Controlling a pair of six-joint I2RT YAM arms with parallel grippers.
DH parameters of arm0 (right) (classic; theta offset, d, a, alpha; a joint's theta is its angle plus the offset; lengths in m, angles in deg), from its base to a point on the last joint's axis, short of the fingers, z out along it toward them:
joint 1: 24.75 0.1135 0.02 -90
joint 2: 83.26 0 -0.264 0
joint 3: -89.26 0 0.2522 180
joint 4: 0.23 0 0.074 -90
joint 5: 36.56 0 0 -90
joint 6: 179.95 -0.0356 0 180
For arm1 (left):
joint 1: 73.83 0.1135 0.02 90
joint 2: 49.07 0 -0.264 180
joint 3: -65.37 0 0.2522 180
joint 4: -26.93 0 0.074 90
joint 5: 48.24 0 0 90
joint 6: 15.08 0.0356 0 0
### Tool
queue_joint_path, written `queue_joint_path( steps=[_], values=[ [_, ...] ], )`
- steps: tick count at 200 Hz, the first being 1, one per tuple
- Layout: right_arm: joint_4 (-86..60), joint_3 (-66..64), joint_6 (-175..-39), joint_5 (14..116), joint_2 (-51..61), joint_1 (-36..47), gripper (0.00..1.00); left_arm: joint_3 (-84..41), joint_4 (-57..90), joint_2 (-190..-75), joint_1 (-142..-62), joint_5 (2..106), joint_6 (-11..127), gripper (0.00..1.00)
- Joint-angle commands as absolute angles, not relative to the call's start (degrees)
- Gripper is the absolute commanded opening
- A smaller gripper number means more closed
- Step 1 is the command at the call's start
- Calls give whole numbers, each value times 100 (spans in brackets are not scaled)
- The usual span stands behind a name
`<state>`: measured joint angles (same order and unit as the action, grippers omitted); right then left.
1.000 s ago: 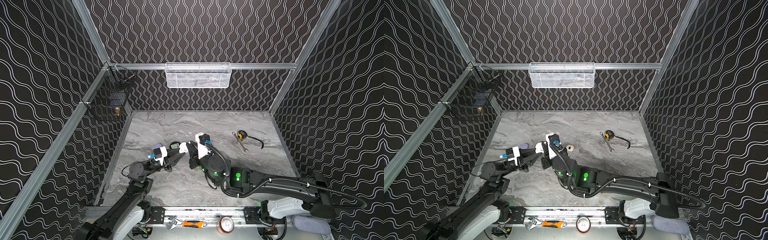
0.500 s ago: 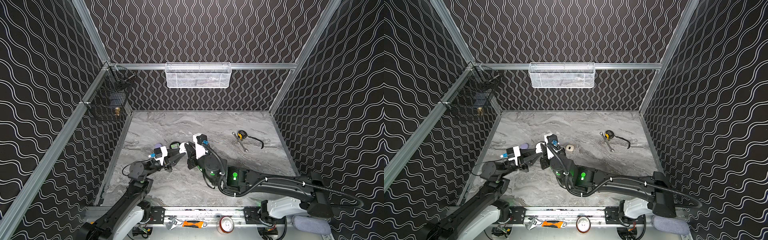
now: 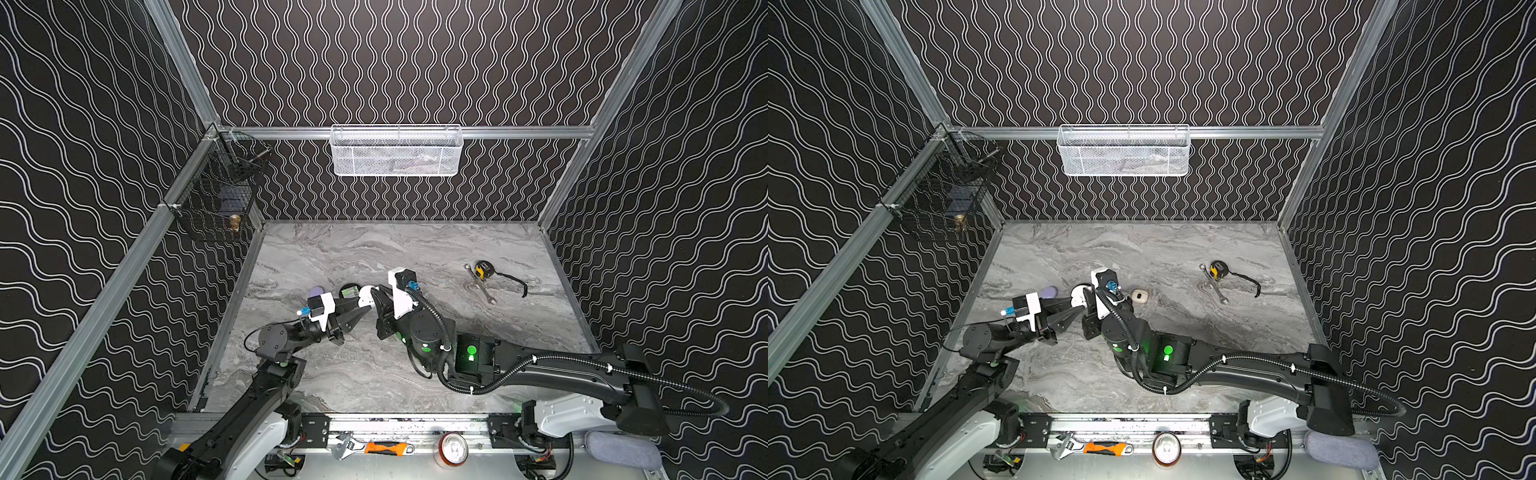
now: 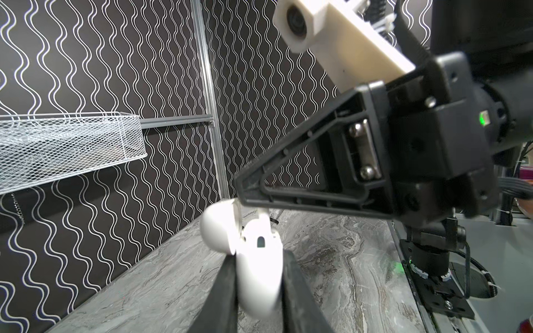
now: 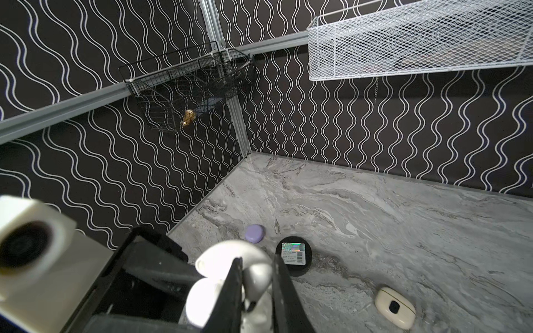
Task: Insert wireless bluetooth earbuds into charging case
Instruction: Insert the wireless bluetooth earbud into the charging case.
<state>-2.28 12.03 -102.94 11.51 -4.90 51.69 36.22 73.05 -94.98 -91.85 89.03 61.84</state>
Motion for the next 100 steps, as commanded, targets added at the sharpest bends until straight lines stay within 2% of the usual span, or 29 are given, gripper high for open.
queue_joint_path(
  steps=[1,100],
  values=[
    [-296,1258,-10391,1002,-561,5180,13,3572,7417,-9482,-9194,8883,6271,0],
    [-221,1195,-10576,1402,-386,5180,12,3572,7435,-9505,-9194,8886,6279,0]
  ],
)
